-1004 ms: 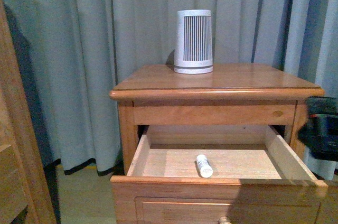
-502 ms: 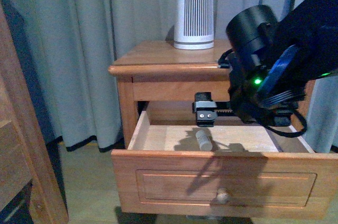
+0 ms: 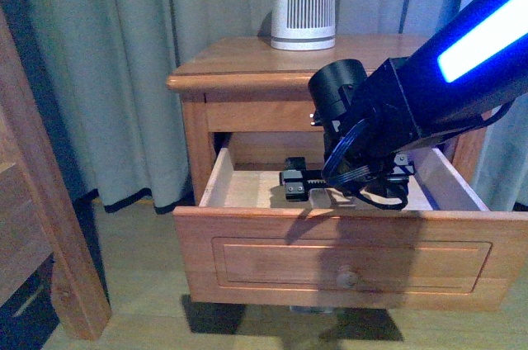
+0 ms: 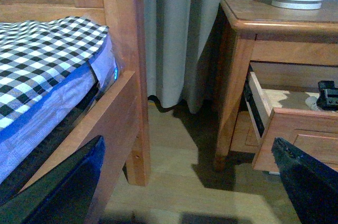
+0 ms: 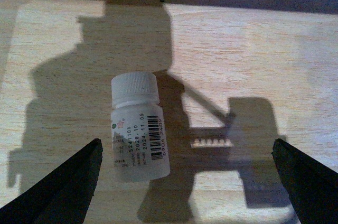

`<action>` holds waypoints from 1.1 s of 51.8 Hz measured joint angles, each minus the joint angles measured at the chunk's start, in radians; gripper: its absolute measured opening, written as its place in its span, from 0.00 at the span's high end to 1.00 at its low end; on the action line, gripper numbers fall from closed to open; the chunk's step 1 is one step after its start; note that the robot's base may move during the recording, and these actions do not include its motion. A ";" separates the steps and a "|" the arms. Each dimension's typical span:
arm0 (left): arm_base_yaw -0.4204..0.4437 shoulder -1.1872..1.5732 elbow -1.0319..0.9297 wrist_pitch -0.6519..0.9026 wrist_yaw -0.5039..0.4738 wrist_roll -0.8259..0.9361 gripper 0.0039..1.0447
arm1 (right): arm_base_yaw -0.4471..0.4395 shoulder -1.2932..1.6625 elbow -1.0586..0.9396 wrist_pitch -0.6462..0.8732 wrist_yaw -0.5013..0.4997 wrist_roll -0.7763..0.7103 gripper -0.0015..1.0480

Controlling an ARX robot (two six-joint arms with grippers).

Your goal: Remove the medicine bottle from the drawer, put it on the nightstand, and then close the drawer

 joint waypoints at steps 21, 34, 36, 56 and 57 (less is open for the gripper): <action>0.000 0.000 0.000 0.000 0.000 0.000 0.06 | 0.000 0.085 0.062 0.005 -0.014 0.000 0.23; 0.000 0.000 0.000 0.000 0.000 0.000 0.06 | 0.000 0.081 0.061 0.020 -0.015 0.006 0.70; 0.000 0.000 0.000 0.000 0.000 0.000 0.06 | 0.000 0.076 0.059 0.017 -0.018 0.013 0.71; 0.000 0.000 0.000 0.000 0.000 0.000 0.06 | 0.011 -0.200 -0.089 -0.108 -0.101 0.162 0.72; 0.000 0.000 0.000 0.000 0.000 0.000 0.06 | 0.011 -0.212 -0.097 -0.117 -0.107 0.166 0.72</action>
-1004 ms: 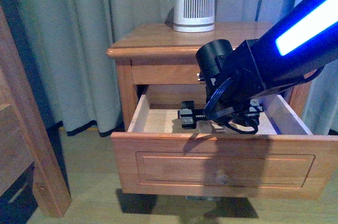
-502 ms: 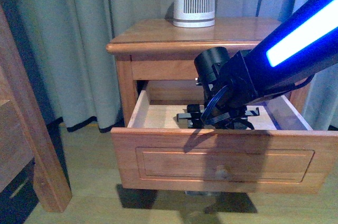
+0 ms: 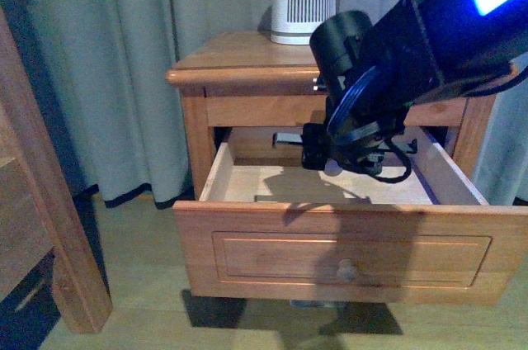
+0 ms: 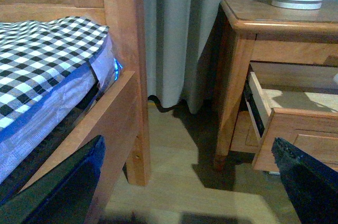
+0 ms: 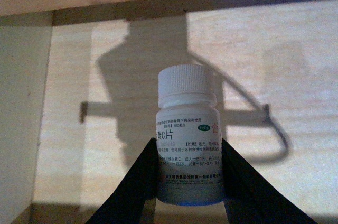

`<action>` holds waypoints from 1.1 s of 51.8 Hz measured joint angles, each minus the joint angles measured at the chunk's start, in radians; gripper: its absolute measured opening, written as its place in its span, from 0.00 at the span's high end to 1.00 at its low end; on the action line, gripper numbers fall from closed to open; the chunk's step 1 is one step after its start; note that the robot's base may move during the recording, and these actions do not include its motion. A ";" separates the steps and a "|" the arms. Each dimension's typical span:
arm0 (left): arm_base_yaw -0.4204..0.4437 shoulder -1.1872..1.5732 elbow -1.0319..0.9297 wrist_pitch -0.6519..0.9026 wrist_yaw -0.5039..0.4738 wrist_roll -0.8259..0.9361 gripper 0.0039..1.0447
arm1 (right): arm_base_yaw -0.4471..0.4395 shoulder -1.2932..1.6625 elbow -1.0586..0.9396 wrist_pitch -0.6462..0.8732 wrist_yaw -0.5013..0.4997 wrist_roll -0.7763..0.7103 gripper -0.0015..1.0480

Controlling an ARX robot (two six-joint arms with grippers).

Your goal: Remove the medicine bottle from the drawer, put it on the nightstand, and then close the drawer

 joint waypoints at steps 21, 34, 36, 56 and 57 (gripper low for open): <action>0.000 0.000 0.000 0.000 0.000 0.000 0.06 | -0.097 -0.274 0.129 -0.127 0.040 -0.003 0.72; 0.000 0.000 0.000 0.000 0.000 0.000 0.06 | -0.225 -0.151 0.399 -0.164 0.071 -0.098 0.72; 0.000 0.000 0.000 0.000 0.000 0.000 0.06 | -0.239 -0.110 0.440 -0.172 0.073 -0.113 0.72; 0.000 0.000 0.000 0.000 0.000 0.000 0.06 | -0.231 0.147 0.603 -0.202 0.077 -0.148 0.72; 0.000 0.000 0.000 0.000 0.000 0.000 0.06 | -0.228 0.150 0.609 -0.202 0.080 -0.152 0.72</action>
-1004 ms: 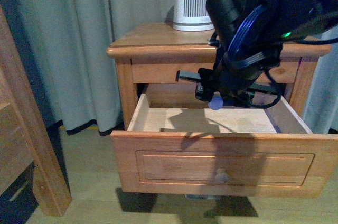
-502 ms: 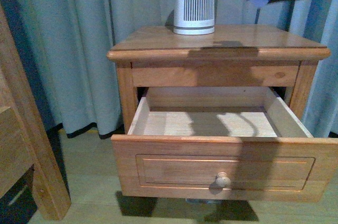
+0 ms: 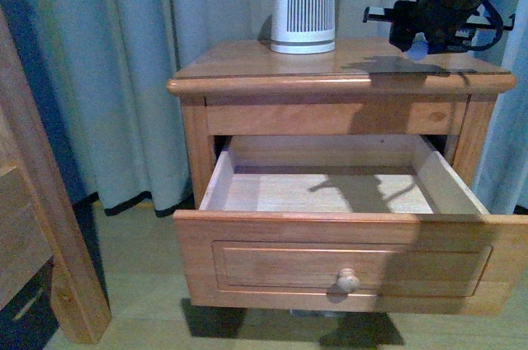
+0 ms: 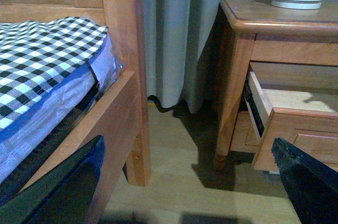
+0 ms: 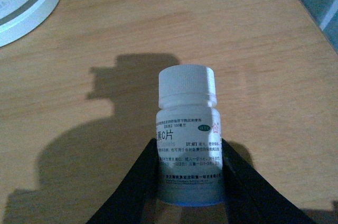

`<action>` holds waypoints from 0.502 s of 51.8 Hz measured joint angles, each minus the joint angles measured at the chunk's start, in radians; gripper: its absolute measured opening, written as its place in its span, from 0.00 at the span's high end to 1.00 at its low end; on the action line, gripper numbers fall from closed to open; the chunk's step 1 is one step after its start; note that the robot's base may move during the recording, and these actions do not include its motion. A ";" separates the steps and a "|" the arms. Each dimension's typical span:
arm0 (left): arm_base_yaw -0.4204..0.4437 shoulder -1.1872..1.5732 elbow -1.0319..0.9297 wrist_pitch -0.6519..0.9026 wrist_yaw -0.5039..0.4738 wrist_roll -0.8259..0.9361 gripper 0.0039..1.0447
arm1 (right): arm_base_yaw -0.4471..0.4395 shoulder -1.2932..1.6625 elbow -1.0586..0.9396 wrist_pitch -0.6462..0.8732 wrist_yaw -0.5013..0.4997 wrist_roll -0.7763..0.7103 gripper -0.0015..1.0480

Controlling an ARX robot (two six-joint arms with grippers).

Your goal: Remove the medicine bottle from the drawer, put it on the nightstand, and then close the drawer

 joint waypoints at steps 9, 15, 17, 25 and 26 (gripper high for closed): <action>0.000 0.000 0.000 0.000 0.000 0.000 0.06 | 0.016 -0.007 -0.001 0.037 0.000 -0.003 0.45; 0.000 0.000 0.000 0.000 0.000 0.000 0.06 | 0.014 -0.050 -0.047 0.070 -0.005 -0.003 0.29; 0.000 0.000 0.000 0.000 0.000 0.000 0.06 | 0.012 -0.074 -0.071 0.082 -0.009 -0.003 0.24; 0.000 0.000 0.000 0.000 0.000 0.000 0.06 | -0.003 -0.266 -0.269 0.211 -0.009 -0.018 0.05; 0.000 0.000 0.000 0.000 0.000 0.000 0.06 | -0.004 -0.305 -0.307 0.230 -0.008 -0.021 0.06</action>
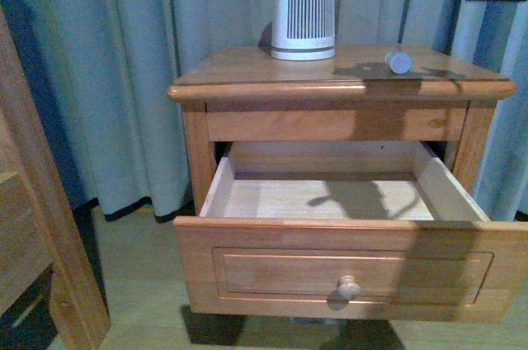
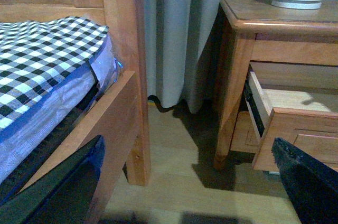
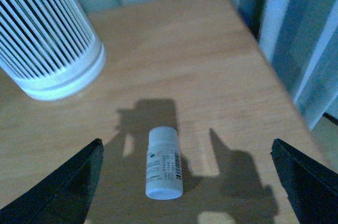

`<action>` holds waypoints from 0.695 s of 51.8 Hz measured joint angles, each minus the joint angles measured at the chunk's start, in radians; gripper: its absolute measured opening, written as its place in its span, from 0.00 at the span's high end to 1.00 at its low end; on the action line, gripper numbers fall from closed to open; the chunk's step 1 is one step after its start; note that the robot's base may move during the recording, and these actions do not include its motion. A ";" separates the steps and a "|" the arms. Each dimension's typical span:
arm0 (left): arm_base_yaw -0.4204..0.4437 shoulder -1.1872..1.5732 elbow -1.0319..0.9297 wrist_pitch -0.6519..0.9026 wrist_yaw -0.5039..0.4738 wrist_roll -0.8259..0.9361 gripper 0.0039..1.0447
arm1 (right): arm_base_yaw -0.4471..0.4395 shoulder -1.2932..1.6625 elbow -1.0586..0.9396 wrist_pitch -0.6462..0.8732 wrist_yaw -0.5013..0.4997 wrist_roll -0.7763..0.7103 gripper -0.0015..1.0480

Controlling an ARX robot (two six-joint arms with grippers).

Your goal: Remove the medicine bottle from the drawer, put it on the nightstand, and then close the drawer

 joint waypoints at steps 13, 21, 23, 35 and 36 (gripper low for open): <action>0.000 0.000 0.000 0.000 0.000 0.000 0.06 | -0.010 -0.535 -0.615 0.180 -0.070 -0.005 0.07; 0.000 0.000 0.000 0.000 0.000 0.000 0.06 | 0.006 -0.788 -1.037 0.272 -0.114 -0.003 0.07; 0.000 0.000 0.000 0.000 0.000 0.000 0.06 | 0.018 -0.842 -1.152 0.289 -0.120 0.003 0.07; 0.000 0.000 0.000 0.000 0.000 0.000 0.06 | 0.095 -0.887 -1.579 0.448 -0.105 0.057 0.07; 0.000 0.000 0.000 0.000 0.000 0.000 0.06 | 0.102 -0.874 -1.598 0.472 -0.101 0.063 0.07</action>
